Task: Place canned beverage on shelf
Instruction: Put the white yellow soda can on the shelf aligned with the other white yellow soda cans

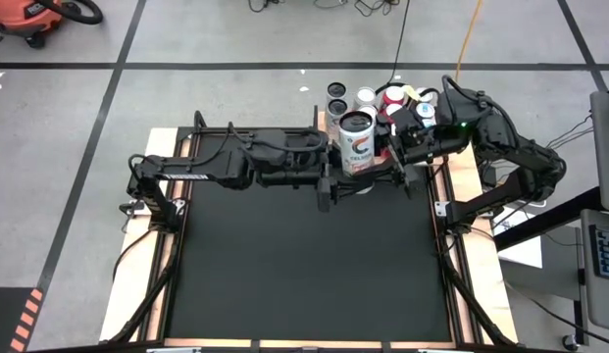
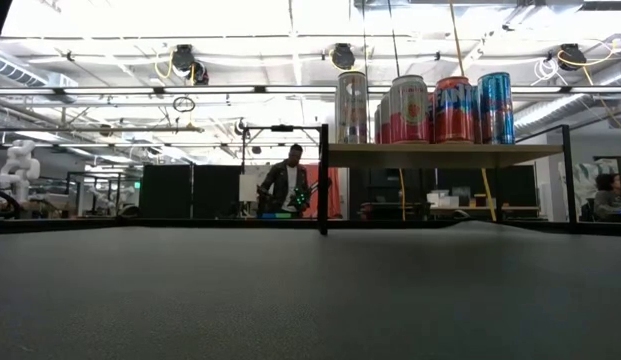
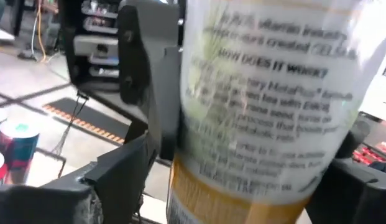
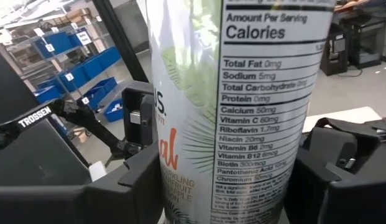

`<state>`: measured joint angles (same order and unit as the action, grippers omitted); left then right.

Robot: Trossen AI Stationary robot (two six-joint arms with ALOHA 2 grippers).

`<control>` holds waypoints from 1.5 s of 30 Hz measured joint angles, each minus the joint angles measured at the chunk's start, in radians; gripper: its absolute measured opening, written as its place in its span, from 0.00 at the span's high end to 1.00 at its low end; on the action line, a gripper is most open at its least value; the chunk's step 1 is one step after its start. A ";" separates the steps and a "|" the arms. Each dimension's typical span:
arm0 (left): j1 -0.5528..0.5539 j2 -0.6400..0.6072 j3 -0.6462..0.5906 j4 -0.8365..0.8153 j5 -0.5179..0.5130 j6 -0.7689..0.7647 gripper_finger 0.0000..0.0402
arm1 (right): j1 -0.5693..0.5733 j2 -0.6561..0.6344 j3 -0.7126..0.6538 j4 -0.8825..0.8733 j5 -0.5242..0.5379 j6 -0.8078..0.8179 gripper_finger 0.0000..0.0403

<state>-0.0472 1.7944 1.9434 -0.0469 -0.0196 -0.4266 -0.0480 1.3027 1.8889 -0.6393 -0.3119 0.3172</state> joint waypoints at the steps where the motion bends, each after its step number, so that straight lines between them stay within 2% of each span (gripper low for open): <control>1: 0.000 -0.002 0.000 -0.005 0.000 -0.013 0.11 | -0.006 -0.001 0.000 -0.002 0.000 0.000 0.44; 11: 0.000 -0.099 -0.002 -0.180 0.017 -0.060 0.08 | -0.043 -0.016 0.001 0.011 0.022 0.018 0.44; 22: 0.033 -0.226 -0.001 -0.206 -0.080 0.048 0.08 | -0.043 -0.002 0.001 -0.028 0.049 0.007 0.44; 28: 0.093 -0.263 -0.001 -0.184 -0.118 -0.021 0.08 | -0.043 0.023 0.002 -0.013 0.134 0.038 0.44; 37: 0.160 -0.266 -0.001 -0.223 0.035 -0.037 0.07 | -0.042 0.076 0.002 -0.016 0.157 0.056 0.43; 42: 0.175 -0.264 -0.001 -0.295 0.042 -0.026 0.01 | -0.042 0.086 0.002 -0.017 0.156 0.064 0.43; 45: 0.178 -0.264 -0.002 -0.316 0.055 -0.005 0.01 | -0.042 0.084 0.002 -0.016 0.156 0.064 0.43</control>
<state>0.1307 1.5303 1.9419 -0.3629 0.0355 -0.4317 -0.0898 1.3865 1.8908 -0.6549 -0.1562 0.3809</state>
